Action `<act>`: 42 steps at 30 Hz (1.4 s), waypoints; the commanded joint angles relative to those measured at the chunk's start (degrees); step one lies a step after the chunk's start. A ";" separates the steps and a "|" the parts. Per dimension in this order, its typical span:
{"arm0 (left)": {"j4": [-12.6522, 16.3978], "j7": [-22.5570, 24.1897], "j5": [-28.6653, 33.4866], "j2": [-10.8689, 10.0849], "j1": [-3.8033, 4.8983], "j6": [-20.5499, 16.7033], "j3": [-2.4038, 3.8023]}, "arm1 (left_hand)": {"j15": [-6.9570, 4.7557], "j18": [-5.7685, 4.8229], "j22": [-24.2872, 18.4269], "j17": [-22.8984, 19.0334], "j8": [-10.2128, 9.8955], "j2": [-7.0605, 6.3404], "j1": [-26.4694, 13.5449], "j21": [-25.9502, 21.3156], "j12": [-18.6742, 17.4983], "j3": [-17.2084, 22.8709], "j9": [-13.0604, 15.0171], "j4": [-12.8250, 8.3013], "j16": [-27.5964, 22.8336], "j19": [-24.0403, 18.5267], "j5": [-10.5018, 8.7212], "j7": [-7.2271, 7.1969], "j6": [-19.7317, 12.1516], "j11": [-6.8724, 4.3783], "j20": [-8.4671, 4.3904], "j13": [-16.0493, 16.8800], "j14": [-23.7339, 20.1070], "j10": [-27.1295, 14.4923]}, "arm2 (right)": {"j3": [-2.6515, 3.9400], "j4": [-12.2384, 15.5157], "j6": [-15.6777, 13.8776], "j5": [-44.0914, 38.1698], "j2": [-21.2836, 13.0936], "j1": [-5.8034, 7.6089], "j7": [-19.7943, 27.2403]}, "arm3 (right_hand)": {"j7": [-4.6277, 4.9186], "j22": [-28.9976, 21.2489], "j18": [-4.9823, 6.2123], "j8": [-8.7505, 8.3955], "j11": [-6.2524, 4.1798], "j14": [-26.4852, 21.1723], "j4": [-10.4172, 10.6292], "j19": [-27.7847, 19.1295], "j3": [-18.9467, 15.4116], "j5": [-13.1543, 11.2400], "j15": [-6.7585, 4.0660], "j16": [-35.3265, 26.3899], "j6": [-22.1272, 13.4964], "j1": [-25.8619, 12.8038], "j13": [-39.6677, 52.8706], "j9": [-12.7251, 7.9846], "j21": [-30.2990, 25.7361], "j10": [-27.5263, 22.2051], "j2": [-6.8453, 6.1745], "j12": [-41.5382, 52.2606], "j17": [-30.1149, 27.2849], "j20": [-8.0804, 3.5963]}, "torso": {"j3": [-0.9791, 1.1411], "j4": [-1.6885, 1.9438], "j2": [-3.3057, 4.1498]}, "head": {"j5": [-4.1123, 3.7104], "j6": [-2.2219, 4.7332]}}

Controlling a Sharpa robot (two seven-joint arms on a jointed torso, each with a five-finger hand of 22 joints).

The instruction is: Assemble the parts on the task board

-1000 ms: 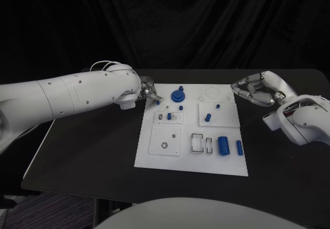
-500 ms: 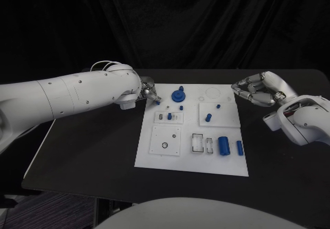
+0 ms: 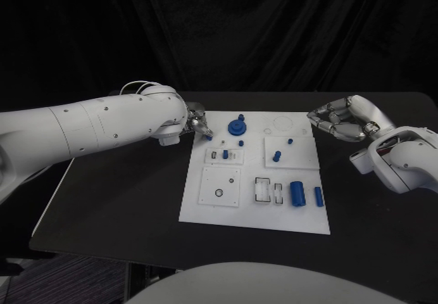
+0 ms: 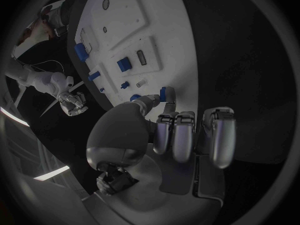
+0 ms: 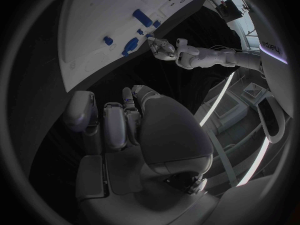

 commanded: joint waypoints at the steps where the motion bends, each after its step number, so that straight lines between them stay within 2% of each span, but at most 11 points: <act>1: 0.20 1.76 0.16 -0.03 -0.18 0.20 0.02 | 0.20 0.77 10.06 15.10 -0.42 -0.64 0.13 -0.22 0.20 1.11 -0.26 -0.70 0.15 0.97 0.21 -0.26 0.66 0.28 0.04 15.09 5.85 6.15 | 0.04 -0.01 0.49 -0.20 -0.01 -0.15 -1.24 | 0.12 2.91 0.96 -0.34 -0.07 1.63 -0.12 0.36 0.37 0.29 -0.39 -0.24 -0.24 0.64 0.44 0.08 -0.26 -0.34 0.02 -0.25 2.31 0.16 | 0.00 0.03 0.04 | -0.03 0.01; 5: 0.41 2.60 0.18 -0.13 -0.20 -0.74 0.02 | 0.15 0.82 10.02 15.10 -0.54 -1.25 -0.80 -0.44 0.20 3.77 -0.95 -2.17 0.15 0.85 0.12 -0.35 2.00 0.19 0.02 15.09 5.85 6.15 | 0.04 -0.01 0.61 -0.20 -0.06 -0.15 -1.44 | 0.12 2.86 0.98 -0.34 -0.07 1.60 -0.19 0.32 0.45 0.39 -0.39 -0.33 -0.25 0.68 0.42 0.09 -0.39 -0.36 0.01 -0.27 2.23 0.16 | 0.00 0.04 0.02 | -0.05 0.01; 10: 0.91 3.45 0.21 -0.40 -0.22 -1.98 0.02 | 0.07 0.82 10.05 15.10 -0.41 -1.46 -1.37 -0.49 0.20 4.87 -1.14 -2.79 0.15 0.83 0.09 -0.49 2.84 0.07 -0.03 15.09 5.85 6.15 | 0.04 -0.03 0.79 -0.20 -0.09 -0.15 -1.68 | 0.12 2.85 0.99 -0.33 -0.06 1.59 -0.27 0.31 0.55 0.48 -0.38 -0.35 -0.21 0.73 0.36 0.10 -0.43 -0.41 0.02 -0.30 2.21 0.16 | 0.00 0.01 0.00 | -0.03 0.01; 15: 2.51 3.02 0.19 -1.55 -0.22 -3.88 0.03 | -0.01 0.84 10.03 15.10 -0.28 -1.67 -2.03 -0.58 0.20 5.53 -1.26 -3.14 0.15 0.79 -0.18 -0.60 3.52 -0.03 -0.10 15.09 5.85 6.15 | 0.04 0.06 0.96 -0.20 -0.21 -0.15 -1.90 | 0.11 2.75 1.04 -0.29 -0.07 1.53 -0.43 0.22 0.70 0.61 -0.38 -0.50 -0.15 0.82 0.29 0.13 -0.71 -0.47 0.01 -0.34 2.08 0.17 | 0.00 -0.02 0.01 | -0.18 0.01; 19: 5.43 2.05 0.47 -3.63 -0.22 -6.13 0.03 | -0.11 0.84 10.06 15.10 -0.20 -1.82 -2.45 -0.58 0.20 5.99 -1.35 -3.40 0.15 0.83 -0.26 -0.74 4.00 -0.15 -0.18 15.09 5.85 6.15 | 0.04 0.18 0.99 -0.20 -0.45 -0.14 -2.10 | 0.11 2.71 1.06 -0.28 -0.07 1.51 -0.52 0.18 0.77 0.69 -0.38 -0.54 -0.12 0.87 0.20 0.15 -0.82 -0.55 -0.02 -0.40 2.05 0.17 | 0.01 -0.03 0.02 | -0.38 0.01; 23: 8.69 1.03 4.20 -5.88 -0.22 -7.59 0.03 | -0.26 0.87 10.00 15.10 -0.21 -2.21 -2.63 -0.70 0.20 6.61 -1.46 -4.11 0.15 0.79 -0.55 -0.90 4.32 -0.30 -0.30 15.09 5.85 6.15 | 0.04 0.23 1.01 -0.20 -0.66 -0.14 -2.35 | 0.11 2.71 1.06 -0.28 -0.07 1.51 -0.52 0.18 0.77 0.69 -0.38 -0.54 -0.12 0.87 0.20 0.15 -0.82 -0.55 -0.02 -0.40 2.05 0.17 | 0.02 0.01 0.02 | -0.44 0.01; 30: 13.98 0.00 7.09 -9.07 -0.21 -8.66 0.03 | -0.32 0.90 9.94 15.10 -0.20 -2.25 -2.95 -0.82 0.20 6.90 -1.52 -4.25 0.15 0.74 -1.01 -0.91 4.54 -0.34 -0.38 15.09 5.85 6.15 | 0.04 0.22 1.06 -0.20 -0.67 -0.14 -2.55 | 0.12 2.72 1.06 -0.26 -0.07 1.50 -0.61 0.19 0.86 0.78 -0.38 -0.56 -0.10 0.92 0.16 0.16 -0.83 -0.59 -0.04 -0.42 2.03 0.17 | 0.02 -0.02 0.06 | -0.29 0.01; 35: 16.67 -0.11 7.67 -10.63 -0.21 -9.10 0.02 | -0.35 0.98 9.76 15.10 -0.26 -2.08 -3.95 -1.12 0.20 7.02 -1.65 -3.83 0.15 0.57 -1.87 -0.93 4.75 -0.35 -0.44 15.09 5.85 6.15 | 0.04 0.18 1.12 -0.20 -0.61 -0.14 -2.61 | 0.13 2.69 1.08 -0.25 -0.06 1.45 -0.77 0.14 1.01 0.96 -0.38 -0.66 -0.09 0.98 0.08 0.18 -0.96 -0.67 -0.08 -0.47 1.95 0.17 | -0.02 0.05 0.05 | -0.23 0.01; 42: 17.71 0.05 7.87 -11.07 -0.25 -9.51 0.02 | -0.35 1.02 9.67 15.10 -0.32 -1.98 -4.24 -1.27 0.20 7.03 -1.70 -3.65 0.15 0.48 -2.18 -0.93 4.71 -0.35 -0.45 15.09 5.85 6.15 | 0.04 0.13 1.17 -0.20 -0.54 -0.14 -2.64 | 0.14 2.68 1.08 -0.26 -0.06 1.45 -0.82 0.13 1.07 1.06 -0.37 -0.64 -0.09 0.99 0.05 0.19 -1.00 -0.69 -0.10 -0.49 1.96 0.17 | -0.01 0.07 0.02 | -0.18 0.01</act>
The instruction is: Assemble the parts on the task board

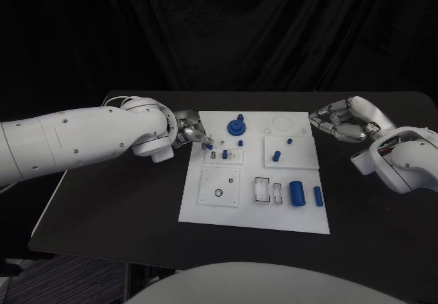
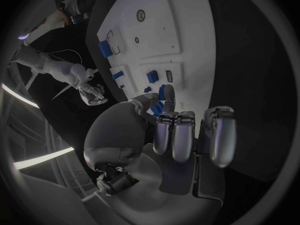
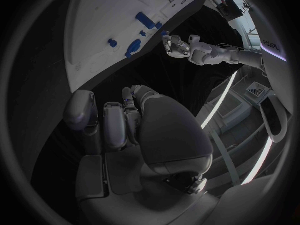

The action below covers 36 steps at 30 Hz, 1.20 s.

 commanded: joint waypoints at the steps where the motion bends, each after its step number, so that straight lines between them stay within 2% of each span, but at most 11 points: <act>1: 0.34 0.19 1.34 0.02 -0.19 -1.14 0.04 | -0.36 1.03 9.66 15.09 0.05 0.35 -0.58 -0.38 0.21 1.47 -0.10 -1.16 0.15 0.47 -0.36 -0.64 0.86 -0.34 -0.45 15.09 5.85 6.15 | 0.04 0.05 0.34 -0.20 0.01 -0.14 -1.01 | 0.14 2.66 1.08 -0.26 -0.06 1.45 -0.03 0.14 0.28 0.37 -0.37 -0.19 -0.09 0.58 0.06 0.05 -0.35 -0.28 -0.14 -0.27 1.96 0.17 | -0.04 0.05 -0.01 | -0.01 0.02; 7: 0.50 0.37 1.38 0.00 -0.75 -1.51 0.04 | -0.35 1.07 9.57 15.09 0.02 0.45 -0.72 -0.50 0.21 1.49 -0.12 -1.06 0.15 0.38 -0.54 -0.64 0.85 -0.34 -0.46 15.09 5.85 6.15 | 0.04 0.06 0.32 -0.20 -0.02 -0.14 -1.01 | 0.15 2.68 1.07 -0.26 -0.05 1.43 -0.09 0.15 0.35 0.49 -0.37 -0.22 -0.10 0.59 0.01 0.06 -0.33 -0.32 -0.16 -0.30 1.93 0.17 | -0.02 -0.02 -0.09 | 0.05 0.02; 18: -0.13 0.50 1.39 0.52 -2.33 -1.49 0.04 | -0.34 1.14 9.42 15.09 -0.03 0.72 -1.10 -0.75 0.21 1.51 -0.16 -0.71 0.15 0.22 -0.78 -0.61 0.82 -0.32 -0.46 15.09 5.85 6.15 | 0.04 0.09 0.25 -0.20 -0.04 -0.14 -1.03 | 0.16 2.66 1.09 -0.28 -0.04 1.43 -0.23 0.12 0.50 0.75 -0.36 -0.20 -0.12 0.62 0.01 0.07 -0.43 -0.33 -0.22 -0.30 1.94 0.17 | -0.02 -0.10 -0.05 | 0.09 0.02; 22: -0.27 0.82 1.39 0.59 -2.85 -1.93 0.05 | -0.34 1.16 9.37 15.09 -0.04 0.77 -1.16 -0.81 0.21 1.51 -0.16 -0.65 0.15 0.18 -0.80 -0.60 0.82 -0.32 -0.46 15.09 5.85 6.15 | 0.03 0.10 0.25 -0.20 -0.06 -0.14 -1.02 | 0.17 2.65 1.09 -0.28 -0.04 1.42 -0.27 0.11 0.53 0.81 -0.36 -0.20 -0.13 0.63 0.00 0.07 -0.46 -0.34 -0.24 -0.31 1.94 0.18 | 0.05 -0.13 -0.08 | -0.01 0.02; 24: -0.28 1.01 1.39 0.60 -2.98 -2.14 0.05 | -0.34 1.16 9.37 15.09 -0.04 0.77 -1.16 -0.81 0.21 1.51 -0.16 -0.65 0.15 0.18 -0.80 -0.60 0.82 -0.32 -0.46 15.09 5.85 6.15 | 0.03 0.09 0.27 -0.20 -0.07 -0.14 -1.02 | 0.17 2.65 1.09 -0.28 -0.04 1.42 -0.29 0.11 0.56 0.86 -0.36 -0.20 -0.13 0.64 -0.01 0.08 -0.49 -0.34 -0.25 -0.31 1.94 0.18 | 0.08 -0.17 -0.06 | 0.04 0.02; 36: -0.59 1.65 -1.15 0.79 -3.49 -2.80 0.05 | -0.32 1.16 9.36 15.09 -0.01 0.85 -1.54 -0.87 0.21 1.39 -0.14 -0.34 0.15 0.16 -0.93 -0.60 0.88 -0.29 -0.45 15.09 5.85 6.15 | 0.03 0.02 0.54 -0.20 0.00 -0.16 -1.18 | 0.18 2.67 1.09 -0.29 -0.03 1.42 -0.40 0.12 0.70 1.09 -0.35 -0.17 -0.14 0.65 -0.05 0.09 -0.48 -0.37 -0.27 -0.33 1.95 0.18 | -0.06 -0.04 0.03 | 0.15 0.02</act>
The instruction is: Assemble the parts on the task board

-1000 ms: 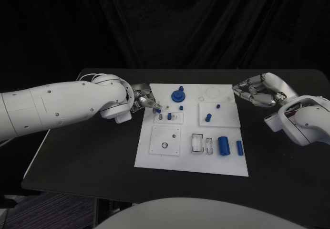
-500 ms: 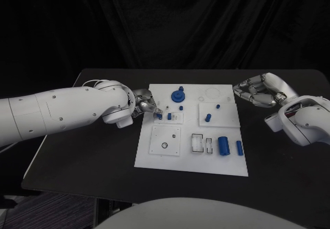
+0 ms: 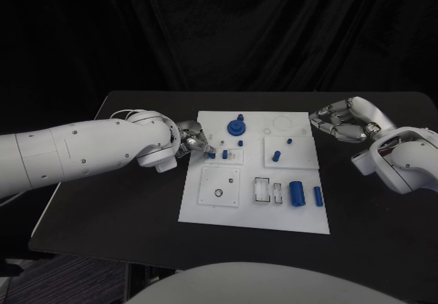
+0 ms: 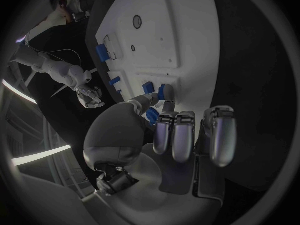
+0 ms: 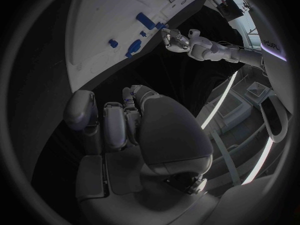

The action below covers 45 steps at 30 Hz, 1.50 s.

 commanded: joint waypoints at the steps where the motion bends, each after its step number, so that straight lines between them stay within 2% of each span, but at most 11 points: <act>1: -0.06 1.17 -1.44 0.14 -0.16 -0.62 0.05 | -0.33 1.16 9.33 15.10 0.05 0.63 -0.12 -0.30 0.21 0.21 0.03 0.21 0.15 0.16 -0.38 -0.66 0.41 -0.29 -0.45 15.09 5.85 6.15 | 0.04 0.02 0.41 -0.20 -0.01 -0.16 -1.01 | 0.19 2.65 1.11 -0.29 -0.01 1.40 -0.14 0.10 0.45 0.31 -0.35 -0.23 -0.15 0.45 -0.07 0.06 -0.33 -0.39 -0.05 -0.35 1.90 0.18 | -0.10 0.05 0.04 | 0.07 -0.01; 17: -0.31 2.08 -1.79 0.29 -0.39 -1.13 0.05 | -0.32 1.19 9.26 15.10 0.05 0.70 -0.18 -0.40 0.21 0.21 0.03 0.27 0.15 0.10 -0.38 -0.69 0.40 -0.30 -0.45 15.09 5.85 6.15 | 0.04 0.02 0.63 -0.20 -0.02 -0.20 -1.35 | 0.21 2.65 1.12 -0.30 -0.01 1.37 -0.37 0.09 0.71 0.65 -0.34 -0.30 -0.17 0.53 -0.11 0.08 -0.42 -0.42 -0.09 -0.37 1.84 0.18 | -0.04 0.05 0.01 | -0.05 -0.01; 31: -0.24 1.41 -1.80 0.52 -0.74 1.35 0.05 | -0.32 1.31 8.98 15.10 -0.05 0.85 -0.06 -0.82 0.21 0.37 0.02 0.15 0.15 -0.20 -0.42 -0.70 0.20 -0.31 -0.45 15.09 5.85 6.15 | 0.04 0.05 0.69 -0.20 -0.05 -0.22 -1.62 | 0.22 2.64 1.13 -0.30 0.00 1.36 -0.61 0.07 0.95 0.91 -0.34 -0.31 -0.16 0.62 -0.13 0.11 -0.52 -0.43 -0.11 -0.38 1.82 0.19 | -0.02 0.05 0.02 | -0.01 -0.01; 34: -0.17 1.13 -1.80 0.52 -0.84 2.09 0.05 | -0.30 1.36 8.88 15.10 -0.20 0.86 0.01 -1.04 0.21 0.35 -0.02 -0.10 0.15 -0.32 -1.48 -0.65 -0.04 -0.26 -0.43 15.09 5.85 6.15 | 0.04 0.04 0.71 -0.20 -0.07 -0.22 -1.66 | 0.22 2.64 1.13 -0.30 0.00 1.36 -0.61 0.07 0.95 0.91 -0.34 -0.31 -0.16 0.62 -0.13 0.11 -0.52 -0.43 -0.11 -0.38 1.82 0.19 | -0.01 0.03 -0.01 | 0.02 -0.01; 36: -0.15 0.99 -1.80 0.52 -0.88 2.53 0.05 | -0.27 1.41 8.76 15.10 -0.31 0.92 0.09 -1.25 0.21 0.32 -0.06 -0.33 0.15 -0.44 -2.55 -0.60 -0.17 -0.23 -0.41 15.09 5.85 6.15 | 0.04 0.04 0.72 -0.20 -0.08 -0.22 -1.68 | 0.22 2.64 1.13 -0.30 0.00 1.36 -0.61 0.07 0.95 0.91 -0.34 -0.31 -0.16 0.62 -0.13 0.11 -0.52 -0.43 -0.11 -0.38 1.82 0.19 | -0.01 0.06 -0.01 | 0.00 -0.01; 37: -0.14 0.94 -1.80 0.52 -0.90 2.66 0.05 | -0.25 1.42 8.74 15.10 -0.41 1.05 0.08 -1.35 0.21 0.21 -0.11 -0.42 0.15 -0.47 -3.78 -0.56 -0.27 -0.21 -0.38 15.09 5.85 6.15 | 0.04 0.04 0.73 -0.20 -0.07 -0.22 -1.69 | 0.22 2.64 1.13 -0.30 0.00 1.36 -0.61 0.07 0.95 0.91 -0.34 -0.31 -0.16 0.62 -0.13 0.11 -0.52 -0.43 -0.11 -0.38 1.82 0.19 | -0.01 0.06 -0.01 | 0.00 -0.01; 40: -0.13 0.80 -1.80 0.53 -0.94 2.99 0.05 | -0.21 1.47 8.63 15.10 -0.54 1.20 0.03 -1.58 0.21 0.02 -0.17 -0.51 0.15 -0.59 -5.15 -0.52 -0.37 -0.16 -0.35 15.09 5.85 6.15 | 0.04 0.04 0.75 -0.20 -0.07 -0.23 -1.70 | 0.22 2.62 1.14 -0.29 0.00 1.35 -0.71 0.05 1.05 1.02 -0.34 -0.33 -0.14 0.66 -0.15 0.12 -0.59 -0.44 -0.13 -0.39 1.80 0.19 | -0.02 0.05 -0.02 | 0.04 -0.01; 45: -0.11 0.73 -1.80 0.48 -0.97 3.22 0.05 | -0.20 1.46 8.67 15.10 -0.53 1.26 0.08 -1.55 0.21 0.02 -0.17 -0.55 0.15 -0.56 -5.30 -0.54 -0.36 -0.16 -0.35 15.09 5.85 6.15 | 0.04 0.02 0.80 -0.20 -0.05 -0.23 -1.76 | 0.22 2.62 1.14 -0.29 0.00 1.35 -0.71 0.05 1.05 1.02 -0.34 -0.33 -0.14 0.66 -0.15 0.12 -0.59 -0.44 -0.13 -0.39 1.80 0.19 | -0.05 0.06 -0.01 | 0.05 -0.01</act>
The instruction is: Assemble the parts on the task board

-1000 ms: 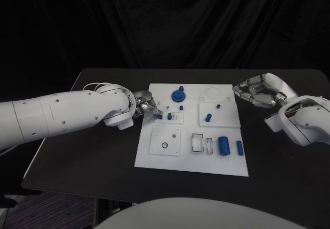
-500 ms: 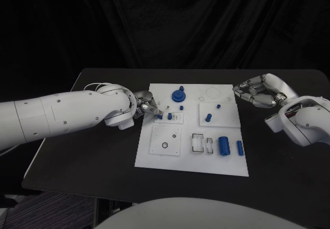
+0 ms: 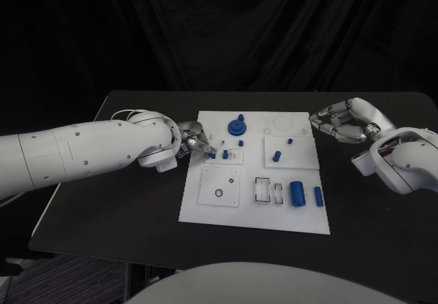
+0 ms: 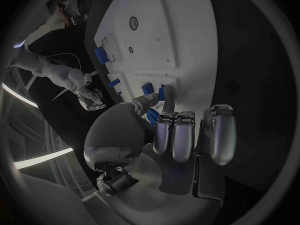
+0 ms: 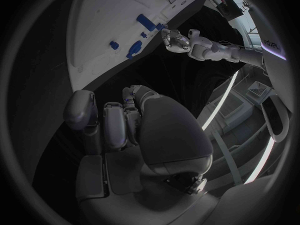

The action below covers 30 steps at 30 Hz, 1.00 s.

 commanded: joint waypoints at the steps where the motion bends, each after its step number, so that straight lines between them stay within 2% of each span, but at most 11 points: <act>1: 0.33 0.03 0.08 0.13 -0.49 2.54 -0.23 | -0.20 0.98 8.72 15.09 -0.30 0.67 -0.06 -0.10 0.20 -0.06 -0.04 -0.30 0.15 -0.30 -0.32 -0.06 -0.18 -0.16 -0.13 15.09 5.85 6.15 | 0.04 0.04 0.34 -0.20 -0.03 -0.17 -1.08 | 0.23 2.64 1.14 -0.28 0.01 1.35 -0.07 0.06 0.43 0.26 -0.34 -0.33 -0.13 0.69 -0.04 0.11 -0.38 -0.43 -0.12 -0.38 1.80 0.19 | -0.03 0.03 -0.01 | 0.01 0.01; 3: 0.33 0.14 0.08 0.06 -0.50 2.44 -0.23 | -0.20 0.99 8.70 15.09 -0.28 0.76 0.01 -0.13 0.20 -0.02 -0.02 -0.36 0.15 -0.32 -0.25 -0.08 -0.14 -0.17 -0.13 15.09 5.85 6.15 | 0.04 0.03 0.38 -0.20 -0.04 -0.17 -1.18 | 0.23 2.64 1.14 -0.28 0.01 1.35 -0.07 0.06 0.43 0.26 -0.34 -0.33 -0.13 0.69 -0.04 0.11 -0.38 -0.43 -0.12 -0.38 1.80 0.19 | -0.01 0.02 0.01 | 0.03 0.01; 5: 0.31 0.33 0.08 0.00 -0.50 2.31 -0.23 | -0.20 0.99 8.71 15.09 -0.27 0.93 0.10 -0.19 0.20 0.07 0.01 -0.51 0.15 -0.32 0.90 -0.04 -0.12 -0.17 -0.13 15.09 5.85 6.15 | 0.04 0.02 0.44 -0.20 -0.05 -0.18 -1.27 | 0.23 2.61 1.15 -0.28 0.01 1.35 -0.12 0.04 0.49 0.30 -0.34 -0.33 -0.12 0.71 -0.07 0.12 -0.45 -0.46 -0.09 -0.40 1.79 0.19 | -0.02 0.04 0.02 | 0.01 0.01; 6: 0.30 0.45 0.08 -0.03 -0.50 2.28 -0.23 | -0.18 1.01 8.70 15.09 -0.29 1.01 0.08 -0.28 0.20 0.19 0.04 -0.60 0.15 -0.34 2.61 0.01 -0.18 -0.12 -0.12 15.09 5.85 6.15 | 0.04 0.02 0.46 -0.20 -0.05 -0.18 -1.32 | 0.23 2.60 1.16 -0.28 0.01 1.34 -0.15 0.02 0.53 0.33 -0.34 -0.34 -0.12 0.72 -0.09 0.12 -0.49 -0.48 -0.08 -0.41 1.79 0.19 | -0.02 0.04 0.02 | 0.01 0.01; 7: 0.30 0.54 0.08 -0.04 -0.51 2.27 -0.23 | -0.18 1.01 8.70 15.09 -0.29 1.01 0.08 -0.28 0.20 0.19 0.04 -0.60 0.15 -0.34 2.61 0.01 -0.18 -0.12 -0.12 15.09 5.85 6.15 | 0.04 0.01 0.47 -0.20 -0.05 -0.18 -1.35 | 0.23 2.60 1.16 -0.28 0.01 1.34 -0.15 0.02 0.53 0.33 -0.34 -0.34 -0.12 0.72 -0.09 0.12 -0.49 -0.48 -0.08 -0.41 1.79 0.19 | -0.02 0.04 0.03 | 0.03 0.01; 9: 0.30 0.79 0.08 -0.09 -0.51 2.28 -0.23 | -0.14 1.01 8.74 15.09 -0.30 1.06 0.19 -0.38 0.20 0.81 0.12 -0.96 0.15 -0.34 6.55 0.11 -0.25 -0.08 -0.10 15.09 5.85 6.15 | 0.04 0.00 0.52 -0.20 -0.04 -0.20 -1.43 | 0.23 2.60 1.16 -0.28 0.01 1.34 -0.15 0.02 0.53 0.33 -0.34 -0.34 -0.12 0.72 -0.09 0.12 -0.49 -0.48 -0.08 -0.41 1.79 0.19 | -0.02 0.02 0.03 | 0.06 0.01; 15: 0.31 1.11 0.08 -0.11 -0.51 2.61 -0.23 | -0.13 1.01 8.77 15.09 -0.29 0.81 0.16 -0.39 0.20 0.92 0.18 -1.23 0.15 -0.32 6.97 0.15 -0.30 -0.05 -0.07 15.09 5.85 6.15 | 0.04 -0.02 0.64 -0.20 -0.03 -0.25 -1.65 | 0.25 2.56 1.19 -0.30 0.02 1.30 -0.28 -0.02 0.70 0.43 -0.34 -0.47 -0.16 0.78 -0.14 0.13 -0.63 -0.51 -0.02 -0.44 1.68 0.19 | -0.03 0.02 0.01 | 0.14 0.01; 18: 0.31 1.12 0.08 -0.09 -0.51 2.69 -0.23 | -0.10 1.02 8.77 15.09 -0.30 0.71 0.06 -0.48 0.20 0.86 0.22 -1.43 0.15 -0.34 5.66 0.15 -0.34 -0.02 -0.04 15.09 5.85 6.15 | 0.04 -0.03 0.69 -0.20 -0.02 -0.26 -1.73 | 0.25 2.56 1.19 -0.30 0.02 1.30 -0.28 -0.02 0.70 0.43 -0.34 -0.47 -0.16 0.78 -0.14 0.13 -0.63 -0.51 -0.02 -0.44 1.68 0.19 | -0.02 -0.01 0.00 | 0.18 0.01; 22: 0.15 0.95 0.08 -0.01 -0.52 2.56 -0.23 | -0.04 1.06 8.74 15.09 -0.47 1.06 -0.42 -0.72 0.20 0.28 0.18 -1.16 0.15 -0.43 1.02 0.16 -0.54 0.02 0.03 15.09 5.85 6.15 | 0.04 -0.04 0.77 -0.20 -0.01 -0.28 -1.84 | 0.25 2.51 1.21 -0.30 0.03 1.28 -0.35 -0.06 0.78 0.46 -0.33 -0.52 -0.17 0.81 -0.22 0.13 -0.76 -0.58 -0.01 -0.49 1.63 0.19 | -0.03 0.01 0.02 | 0.20 0.01; 27: -0.16 0.55 0.08 0.11 -0.53 1.97 -0.23 | 0.33 1.16 8.63 15.09 -1.80 1.81 -2.43 -1.29 0.20 -4.19 -0.91 2.28 0.15 -0.67 -6.03 0.64 -1.69 0.46 0.37 15.09 5.85 6.15 | 0.04 -0.05 0.92 -0.20 0.00 -0.29 -1.99 | 0.27 2.49 1.22 -0.31 0.04 1.26 -0.38 -0.08 0.82 0.48 -0.33 -0.55 -0.18 0.79 -0.24 0.14 -0.83 -0.59 -0.02 -0.50 1.61 0.19 | -0.02 -0.01 0.01 | 0.17 0.01; 30: -0.38 0.21 0.08 0.19 -0.53 1.79 -0.23 | 0.75 1.19 8.63 15.09 -3.41 1.75 -4.07 -1.49 0.20 -7.26 -2.60 4.98 0.15 -0.72 -7.90 1.34 -2.92 1.01 0.65 15.09 5.85 6.15 | 0.04 -0.06 1.03 -0.20 -0.01 -0.29 -2.09 | 0.27 2.49 1.22 -0.31 0.04 1.26 -0.38 -0.08 0.82 0.48 -0.33 -0.55 -0.18 0.79 -0.24 0.14 -0.83 -0.59 -0.02 -0.50 1.61 0.19 | -0.02 -0.01 0.01 | 0.20 0.01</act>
